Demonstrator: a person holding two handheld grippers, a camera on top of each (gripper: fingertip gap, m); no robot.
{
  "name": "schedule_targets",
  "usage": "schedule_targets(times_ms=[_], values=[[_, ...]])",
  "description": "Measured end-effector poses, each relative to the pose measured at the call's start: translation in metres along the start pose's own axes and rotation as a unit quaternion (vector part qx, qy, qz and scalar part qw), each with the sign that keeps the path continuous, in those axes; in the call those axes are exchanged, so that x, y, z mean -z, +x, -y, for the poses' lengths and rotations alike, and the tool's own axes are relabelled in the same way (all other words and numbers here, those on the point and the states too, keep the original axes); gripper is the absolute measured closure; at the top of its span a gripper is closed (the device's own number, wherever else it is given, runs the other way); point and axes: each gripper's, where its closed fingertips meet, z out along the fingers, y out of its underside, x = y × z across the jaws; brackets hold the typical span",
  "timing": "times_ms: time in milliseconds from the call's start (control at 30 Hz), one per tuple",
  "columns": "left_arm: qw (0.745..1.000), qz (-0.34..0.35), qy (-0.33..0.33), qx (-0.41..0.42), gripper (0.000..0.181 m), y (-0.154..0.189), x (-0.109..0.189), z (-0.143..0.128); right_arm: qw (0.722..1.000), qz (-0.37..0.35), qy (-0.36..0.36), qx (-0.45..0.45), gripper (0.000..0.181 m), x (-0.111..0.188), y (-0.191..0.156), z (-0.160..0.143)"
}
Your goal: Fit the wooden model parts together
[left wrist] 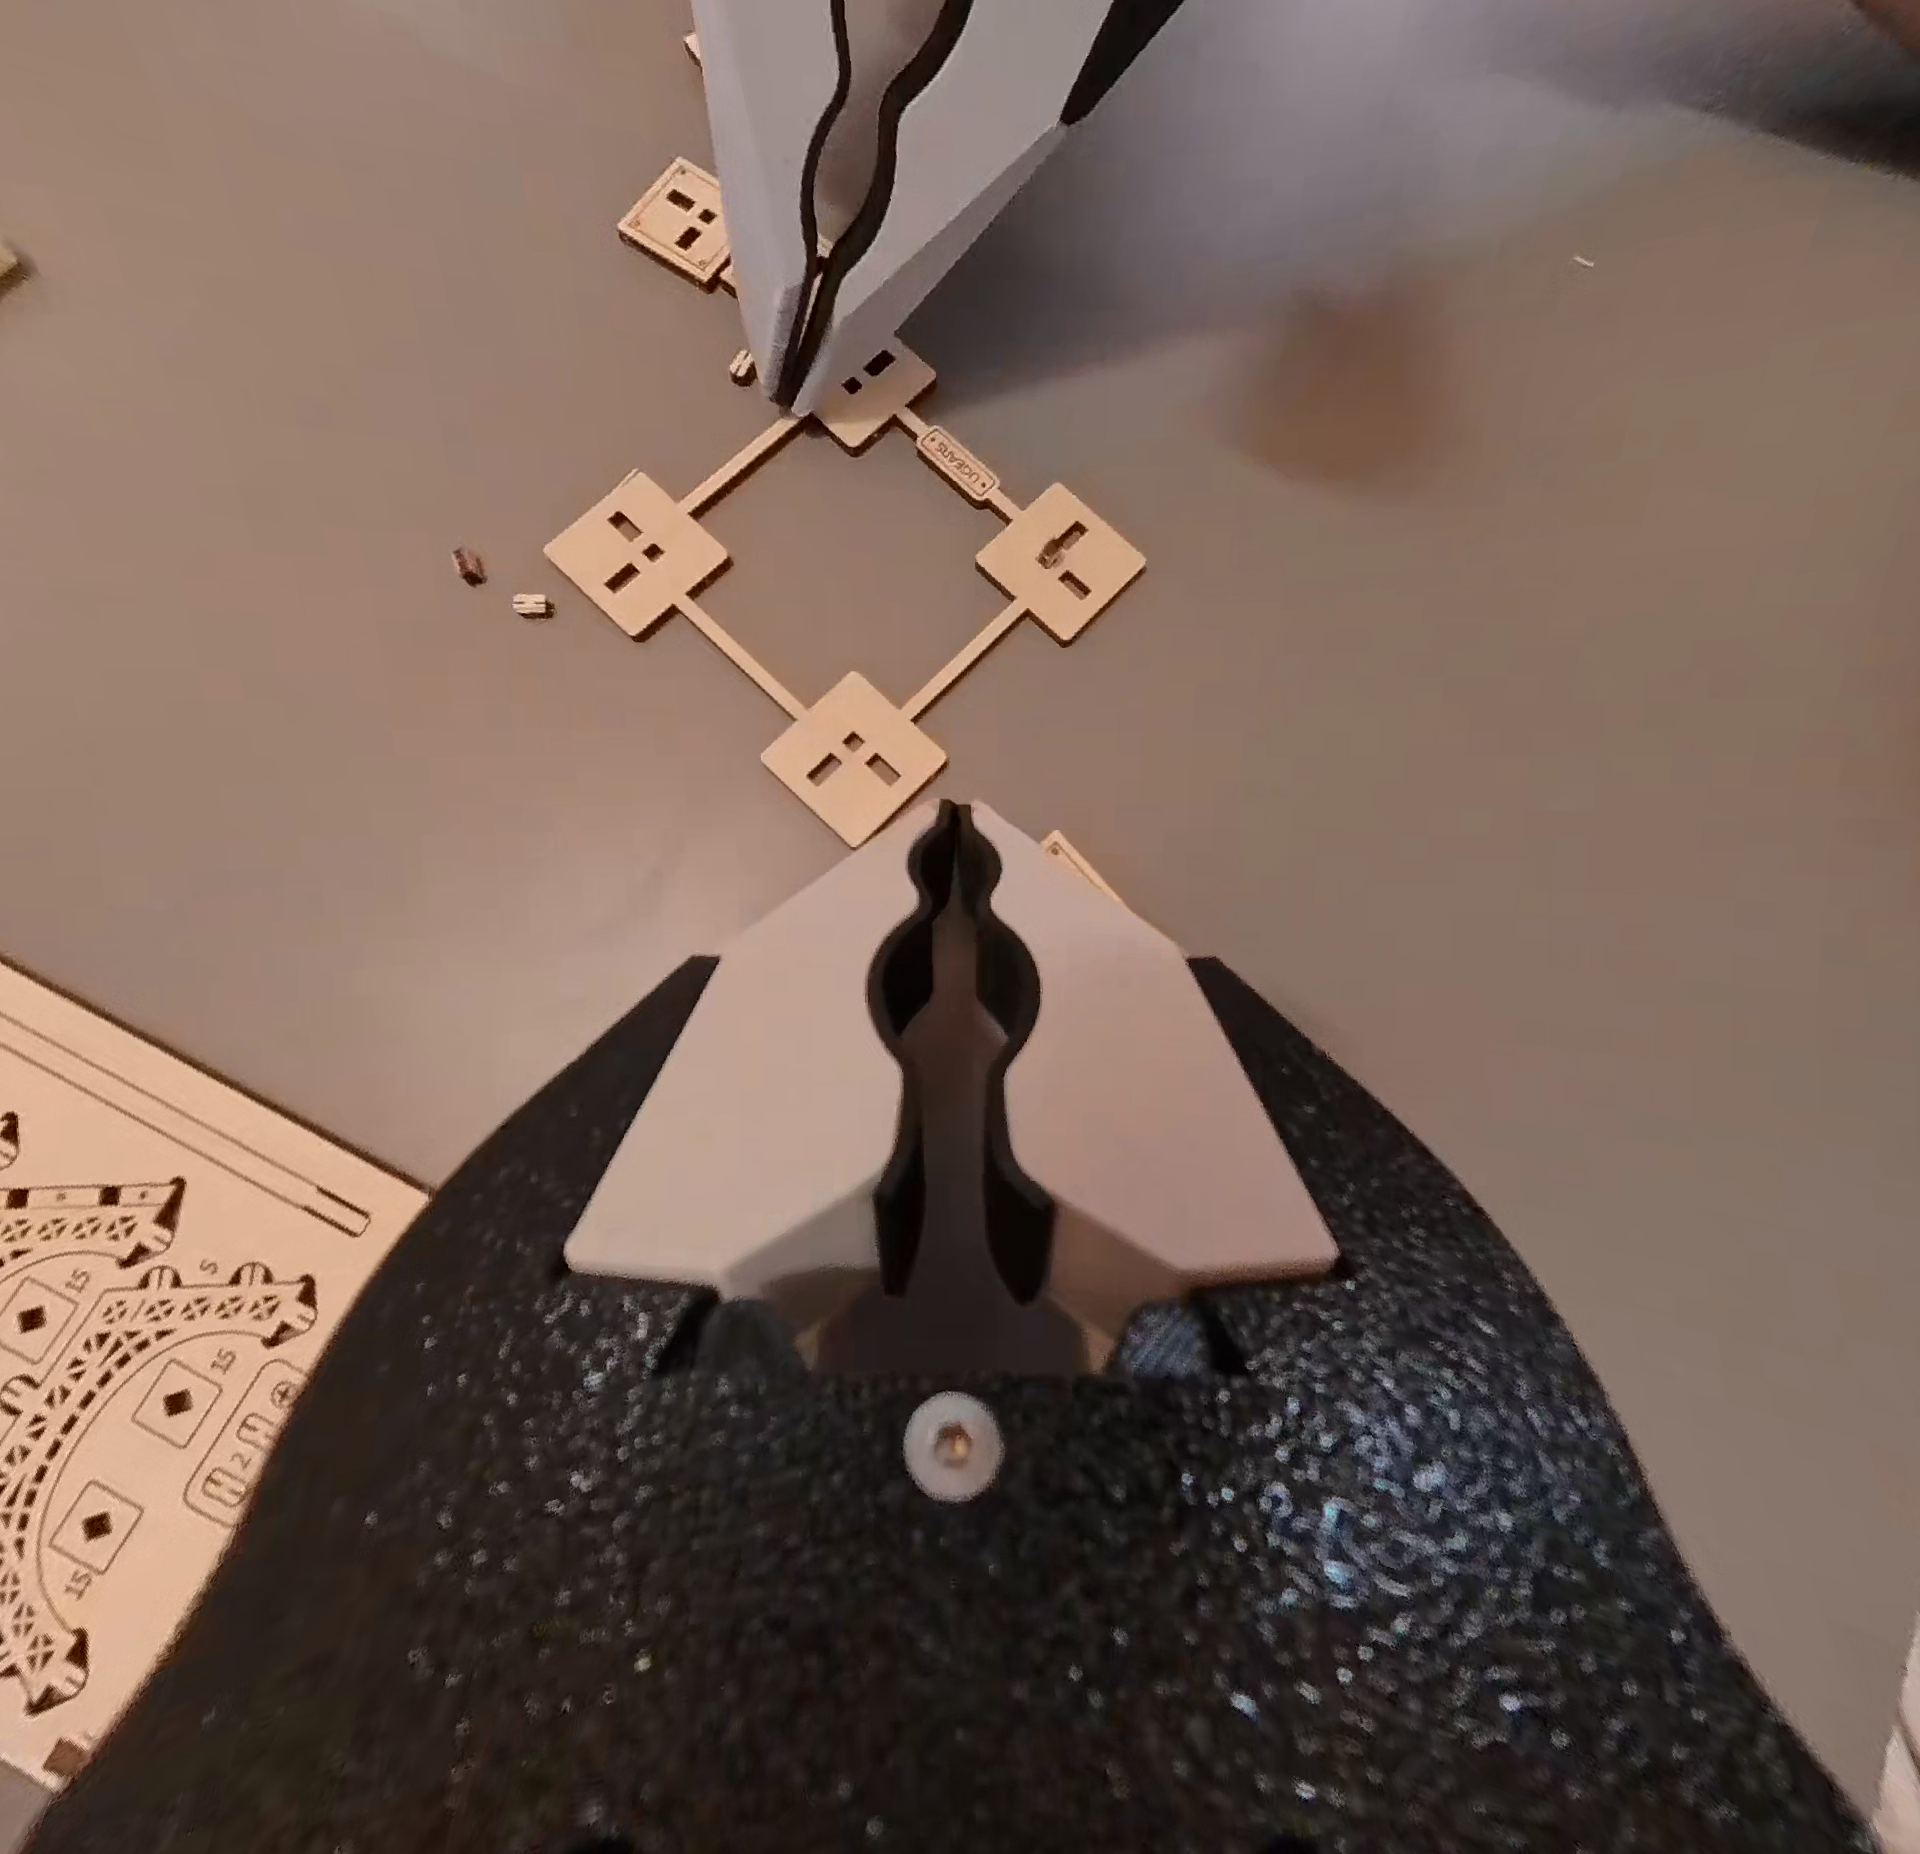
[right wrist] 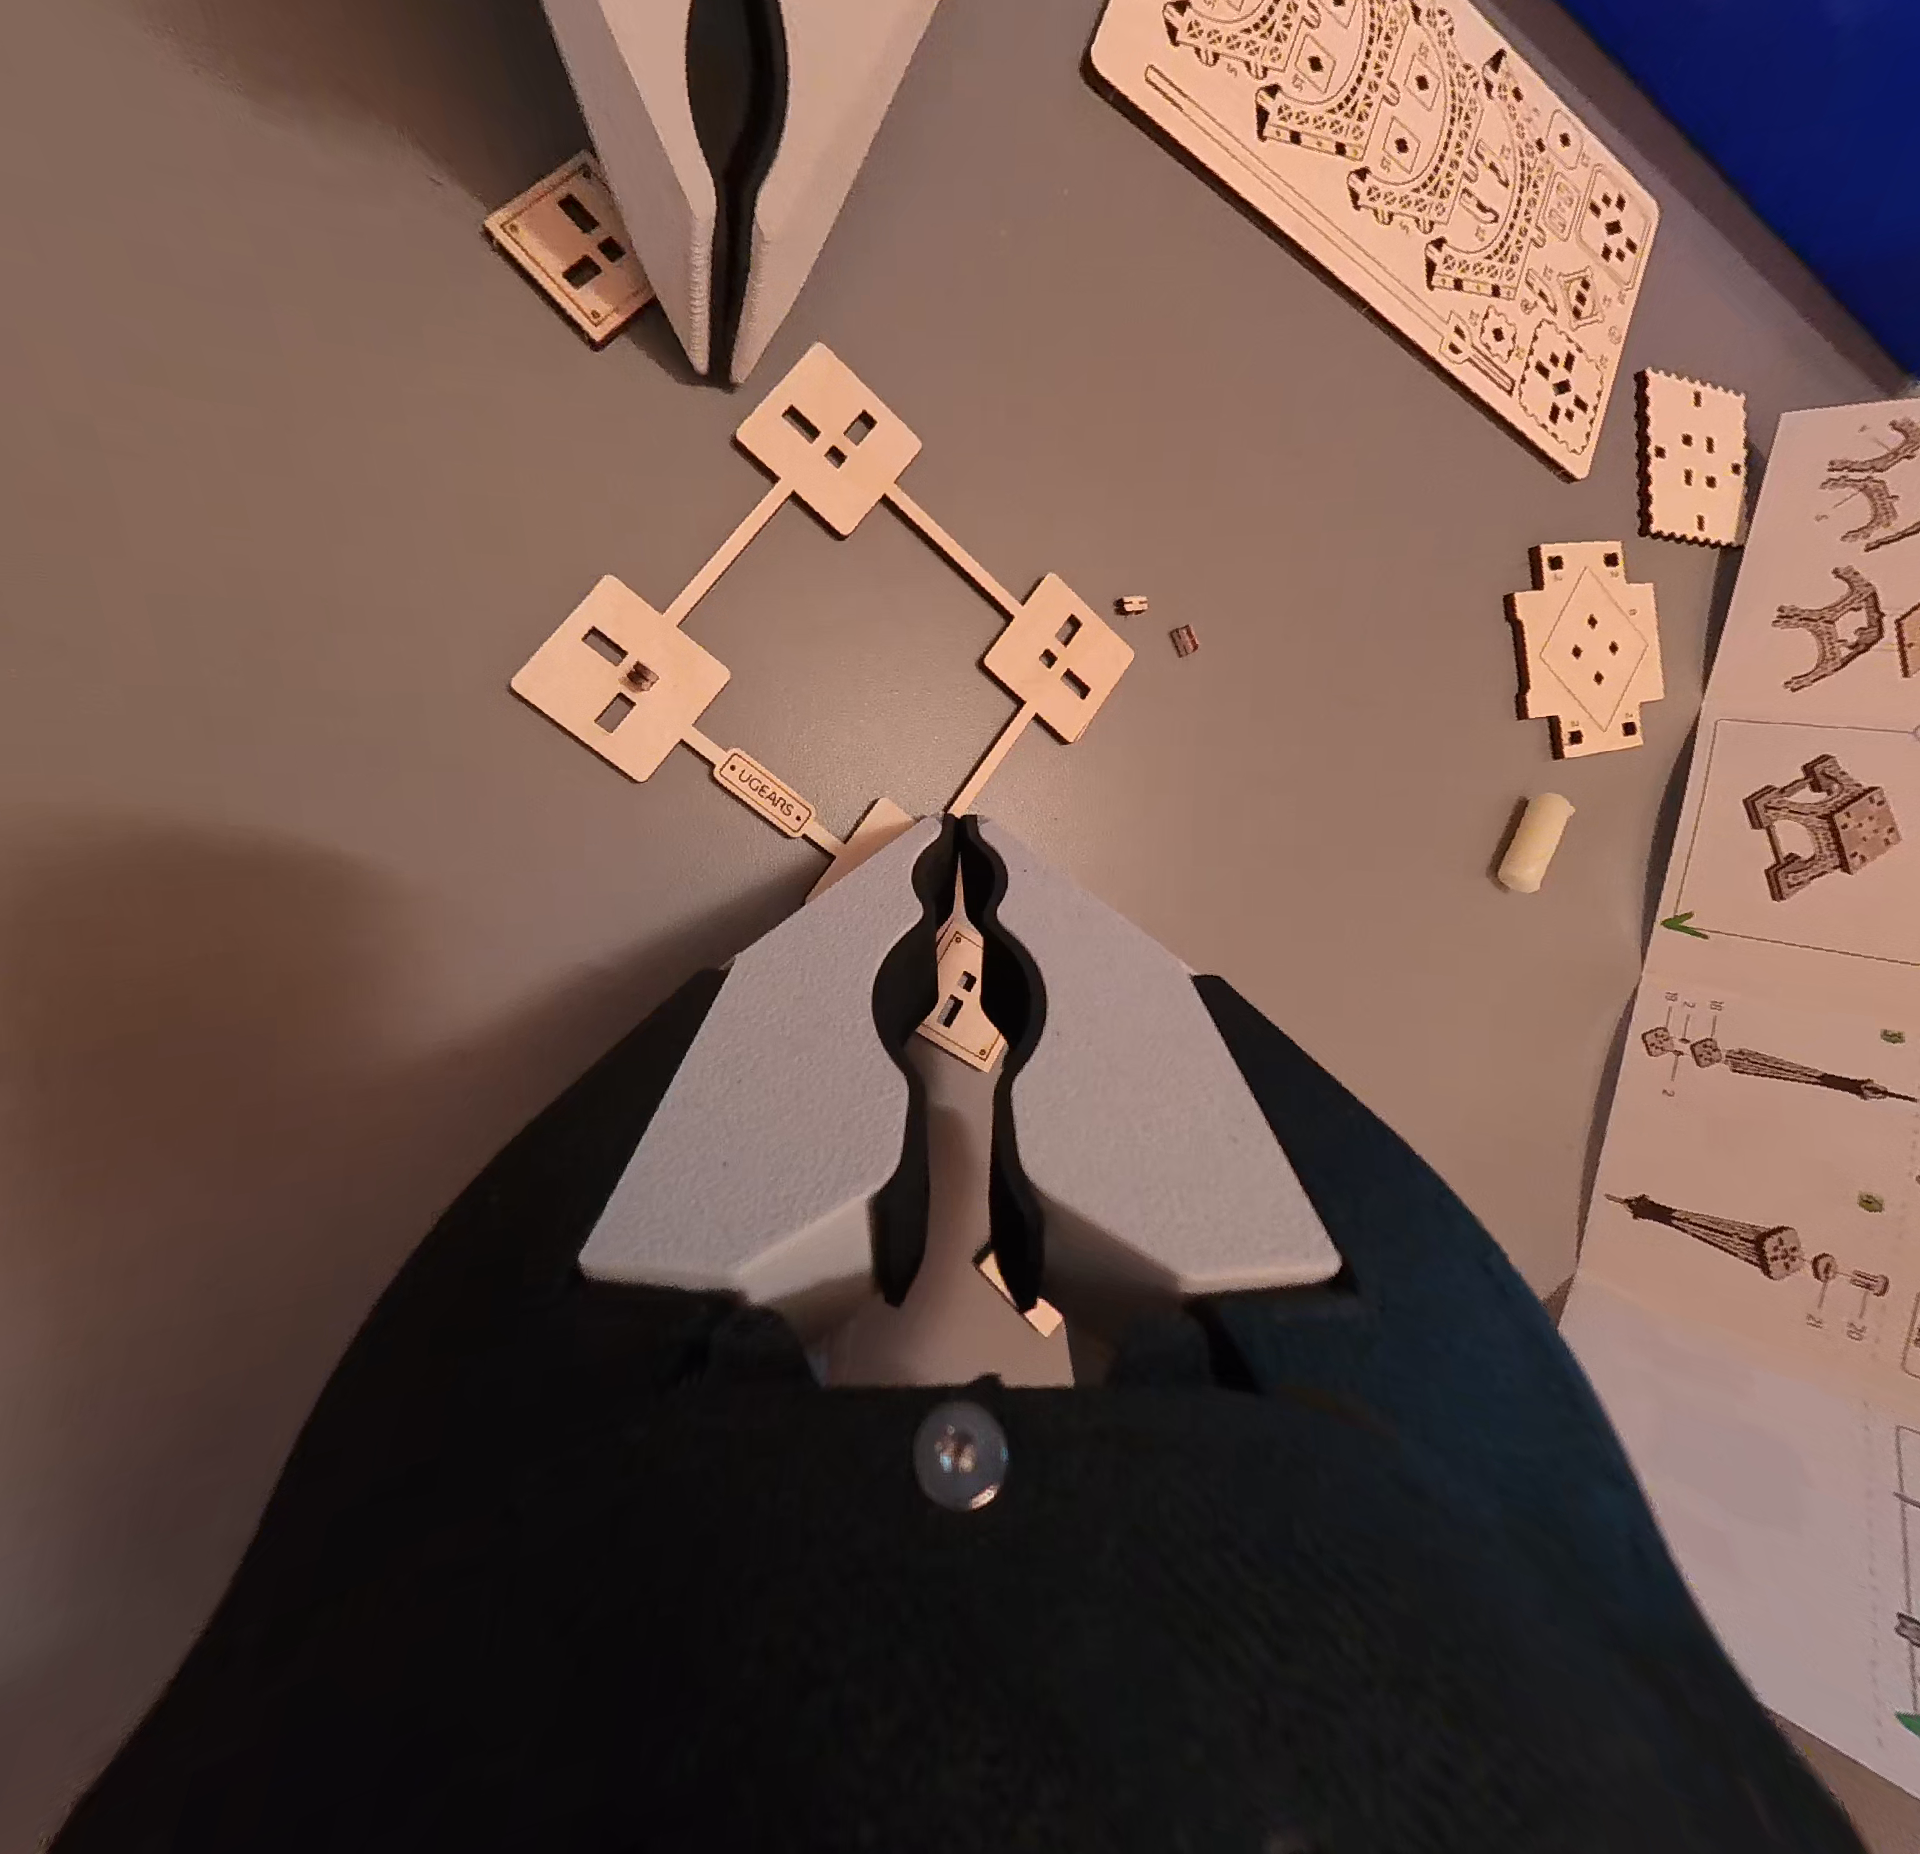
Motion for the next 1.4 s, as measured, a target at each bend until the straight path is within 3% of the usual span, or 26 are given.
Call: schedule_targets(times_ms=[133, 233, 300, 433, 600, 1000, 1167, 1400], values=[[1.000, -0.015, 0.006, 0.006, 0.181, -0.004, 0.003, 0.007, 1.000, 0.001, -0.002, 0.016, 0.181, 0.000, 0.000, -0.001], [0.995, 0.050, 0.079, 0.040, 0.181, -0.042, 0.019, 0.039, 1.000, -0.015, -0.014, 0.019, 0.181, 0.006, 0.006, -0.006], [0.993, 0.073, 0.089, 0.027, 0.181, -0.065, 0.018, 0.049, 1.000, -0.024, 0.014, -0.003, 0.178, 0.012, 0.011, 0.000], [0.994, 0.026, 0.007, -0.107, 0.171, -0.070, -0.001, 0.039, 0.992, 0.005, 0.094, -0.086, 0.166, 0.026, 0.011, 0.014], [0.971, -0.019, -0.053, -0.231, 0.170, -0.075, -0.014, 0.033, 0.975, 0.039, 0.148, -0.162, 0.161, 0.043, 0.012, 0.018], [0.941, -0.078, -0.105, -0.311, 0.181, -0.082, -0.022, 0.031, 0.959, 0.095, 0.168, -0.208, 0.159, 0.043, 0.002, 0.019], [0.941, -0.022, -0.093, -0.323, 0.181, -0.084, -0.019, 0.031, 0.953, 0.069, 0.177, -0.237, 0.159, 0.041, 0.015, 0.021], [0.947, 0.089, -0.024, -0.307, 0.181, -0.074, -0.002, 0.035, 0.940, 0.037, 0.179, -0.288, 0.157, 0.032, 0.029, 0.024]])
